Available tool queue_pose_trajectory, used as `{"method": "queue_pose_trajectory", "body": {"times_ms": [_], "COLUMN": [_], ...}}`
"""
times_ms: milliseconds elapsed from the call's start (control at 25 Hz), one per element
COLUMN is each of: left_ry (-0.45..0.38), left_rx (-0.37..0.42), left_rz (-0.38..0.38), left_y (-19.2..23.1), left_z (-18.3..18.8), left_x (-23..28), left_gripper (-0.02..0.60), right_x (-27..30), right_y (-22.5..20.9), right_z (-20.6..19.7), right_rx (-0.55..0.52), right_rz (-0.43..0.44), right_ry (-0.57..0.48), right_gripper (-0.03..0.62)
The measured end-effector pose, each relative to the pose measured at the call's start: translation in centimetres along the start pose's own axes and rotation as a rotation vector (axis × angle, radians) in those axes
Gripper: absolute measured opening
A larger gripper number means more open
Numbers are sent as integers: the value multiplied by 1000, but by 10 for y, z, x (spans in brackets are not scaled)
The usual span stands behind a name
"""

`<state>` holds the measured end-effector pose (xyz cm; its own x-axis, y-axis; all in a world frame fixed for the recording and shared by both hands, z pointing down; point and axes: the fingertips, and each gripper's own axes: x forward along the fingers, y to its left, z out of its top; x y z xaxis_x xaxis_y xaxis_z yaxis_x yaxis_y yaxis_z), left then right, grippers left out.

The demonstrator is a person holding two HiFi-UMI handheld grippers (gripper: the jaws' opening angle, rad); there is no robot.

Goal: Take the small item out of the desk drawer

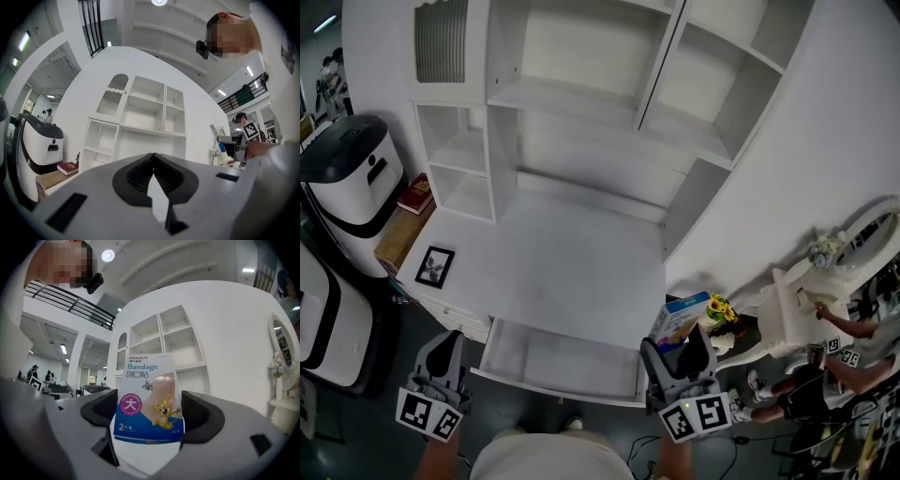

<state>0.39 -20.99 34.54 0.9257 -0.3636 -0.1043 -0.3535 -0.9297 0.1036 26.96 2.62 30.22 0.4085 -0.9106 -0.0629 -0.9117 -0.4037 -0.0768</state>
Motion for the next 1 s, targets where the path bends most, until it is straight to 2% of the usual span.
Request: {"method": "queue_pose_trajectory", "body": {"times_ms": [1000], "left_ry": [-7], "left_rx": [3], "left_rz": [22], "left_y": [-6], "left_z": [0], "left_x": [-13], "left_gripper": [15], "right_x": [-13], "right_y": [1], "right_z": [2], "right_rx": [4], "right_rz": [-1], "right_ry": [-19], "right_gripper": [436]}}
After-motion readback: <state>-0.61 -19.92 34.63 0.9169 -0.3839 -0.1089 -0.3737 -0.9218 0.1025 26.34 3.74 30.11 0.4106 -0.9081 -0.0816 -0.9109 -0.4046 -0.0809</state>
